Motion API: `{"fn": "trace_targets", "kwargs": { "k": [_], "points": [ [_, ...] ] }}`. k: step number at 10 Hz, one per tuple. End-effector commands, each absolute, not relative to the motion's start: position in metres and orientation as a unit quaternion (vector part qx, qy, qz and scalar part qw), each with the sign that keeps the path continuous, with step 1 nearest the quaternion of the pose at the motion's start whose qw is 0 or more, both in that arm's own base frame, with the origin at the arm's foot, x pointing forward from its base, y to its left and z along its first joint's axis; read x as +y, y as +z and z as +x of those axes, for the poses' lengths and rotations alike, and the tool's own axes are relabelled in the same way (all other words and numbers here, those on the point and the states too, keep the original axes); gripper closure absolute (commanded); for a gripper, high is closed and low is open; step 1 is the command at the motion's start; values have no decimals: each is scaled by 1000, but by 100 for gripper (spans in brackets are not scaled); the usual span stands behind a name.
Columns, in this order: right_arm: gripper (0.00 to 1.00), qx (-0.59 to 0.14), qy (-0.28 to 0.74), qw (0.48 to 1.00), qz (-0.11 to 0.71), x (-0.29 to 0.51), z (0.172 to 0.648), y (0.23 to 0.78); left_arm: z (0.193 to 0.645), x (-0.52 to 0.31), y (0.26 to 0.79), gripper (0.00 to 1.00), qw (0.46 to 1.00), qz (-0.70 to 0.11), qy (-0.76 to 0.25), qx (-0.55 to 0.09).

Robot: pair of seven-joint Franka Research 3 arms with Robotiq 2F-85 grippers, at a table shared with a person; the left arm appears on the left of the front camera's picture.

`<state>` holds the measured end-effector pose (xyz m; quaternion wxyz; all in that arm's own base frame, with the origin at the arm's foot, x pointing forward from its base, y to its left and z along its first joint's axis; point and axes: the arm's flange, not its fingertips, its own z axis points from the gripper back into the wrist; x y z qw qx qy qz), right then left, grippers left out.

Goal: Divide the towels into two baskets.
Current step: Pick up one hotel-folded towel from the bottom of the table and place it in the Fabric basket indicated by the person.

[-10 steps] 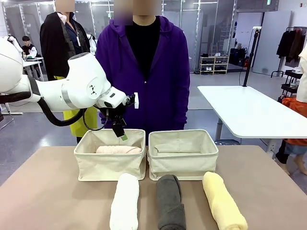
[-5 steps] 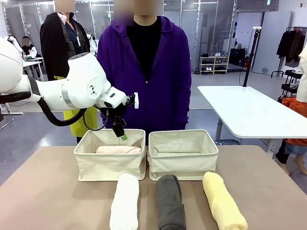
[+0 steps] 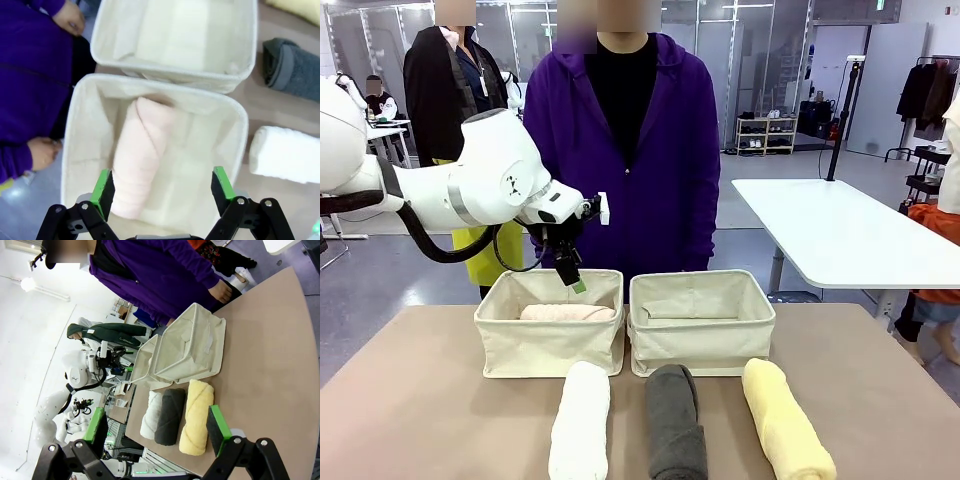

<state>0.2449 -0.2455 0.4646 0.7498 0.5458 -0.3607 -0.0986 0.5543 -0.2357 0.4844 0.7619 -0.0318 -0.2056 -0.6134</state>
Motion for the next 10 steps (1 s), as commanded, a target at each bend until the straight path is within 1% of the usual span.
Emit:
{"fn": "trace_targets", "kwargs": {
  "k": [1,2,4,5,6,7,8,10],
  "points": [
    [0,-366,-94,746,548,-245,242,468,507,-205,512,3,812,-137,-535,-186],
    [0,-366,-94,746,548,-245,242,468,483,-177,520,3,835,-163,-496,-174],
    [0,-366,-94,746,548,-245,242,468,442,-121,527,3,839,-256,-449,-169],
    [0,-366,-94,746,548,-245,242,468,424,-84,533,3,827,-339,-411,-180],
    [0,-366,-94,746,548,-245,242,468,408,-51,539,3,801,-419,-376,-204],
    [0,-366,-94,746,548,-245,242,468,391,-15,539,3,769,-484,-340,-242],
    [0,-366,-94,746,548,-245,242,468,371,27,536,3,755,-515,-296,-277],
    [0,-366,-94,746,548,-245,242,468,333,99,525,3,744,-554,-227,-295]
  ]
}}
